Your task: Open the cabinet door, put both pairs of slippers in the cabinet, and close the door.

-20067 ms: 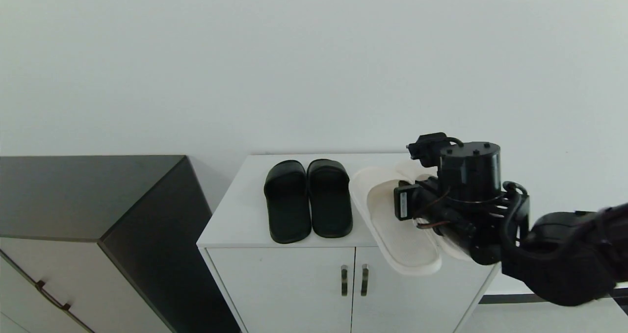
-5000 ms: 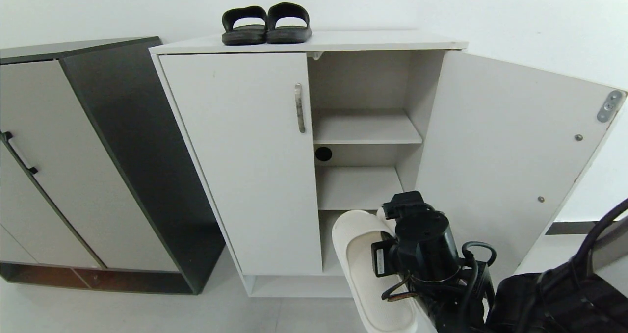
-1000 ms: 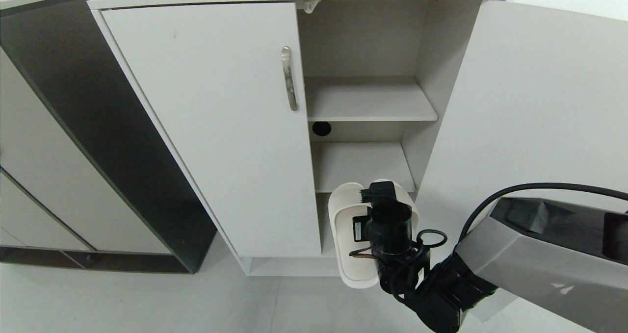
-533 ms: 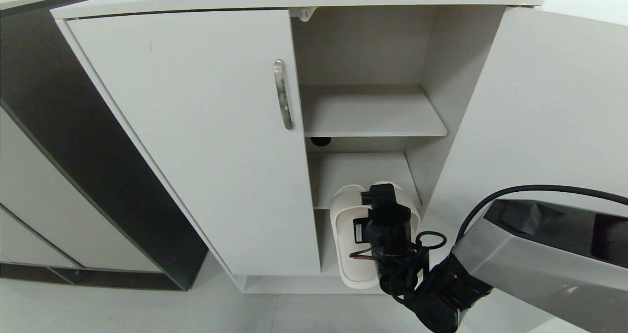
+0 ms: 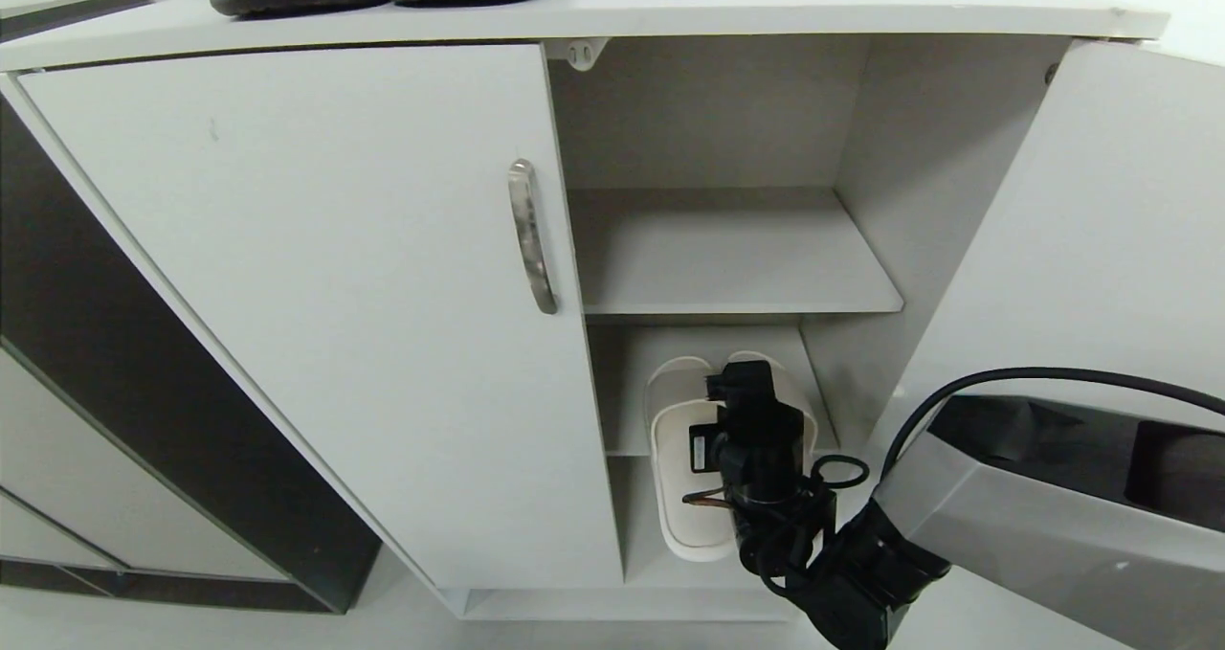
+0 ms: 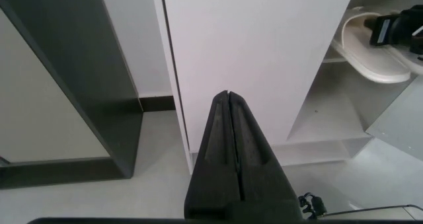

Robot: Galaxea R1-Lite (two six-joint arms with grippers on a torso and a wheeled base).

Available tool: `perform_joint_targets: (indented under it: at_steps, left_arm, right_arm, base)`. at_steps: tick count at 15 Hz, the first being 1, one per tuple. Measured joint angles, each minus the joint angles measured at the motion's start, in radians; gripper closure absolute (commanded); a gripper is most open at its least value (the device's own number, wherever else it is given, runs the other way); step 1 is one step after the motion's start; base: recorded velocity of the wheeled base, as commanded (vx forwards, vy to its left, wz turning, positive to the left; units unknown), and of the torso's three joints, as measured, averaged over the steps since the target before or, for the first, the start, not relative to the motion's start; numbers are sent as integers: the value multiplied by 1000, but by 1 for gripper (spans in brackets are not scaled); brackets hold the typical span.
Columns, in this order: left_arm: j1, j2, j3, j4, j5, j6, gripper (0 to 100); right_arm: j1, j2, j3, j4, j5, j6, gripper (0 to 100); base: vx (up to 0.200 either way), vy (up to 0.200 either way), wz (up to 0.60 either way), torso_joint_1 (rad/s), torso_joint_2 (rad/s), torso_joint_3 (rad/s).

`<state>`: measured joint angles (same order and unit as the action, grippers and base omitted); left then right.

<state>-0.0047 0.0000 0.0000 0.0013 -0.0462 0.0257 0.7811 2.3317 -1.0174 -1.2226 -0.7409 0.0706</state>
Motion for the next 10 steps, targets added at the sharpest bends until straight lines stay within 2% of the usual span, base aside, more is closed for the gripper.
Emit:
perform_joint_targets:
  at_steps: [3,8,10]
  left_arm:
    - [0,0,0,0,0,0,100]
    - [0,0,0,0,0,-1,100]
    - [0,0,0,1,0,-1,100]
  right_arm:
    - [-31,40,-40,-5,2,-1,100]
    - [-86,127,-227,51,6,-9,100]
    - [-101,145,-293,113,17,-9,100]
  base:
    - [0,0,0,0,0,0]
    - [0,0,0,0,0,0]
    - [0,0,0,0,0,0]
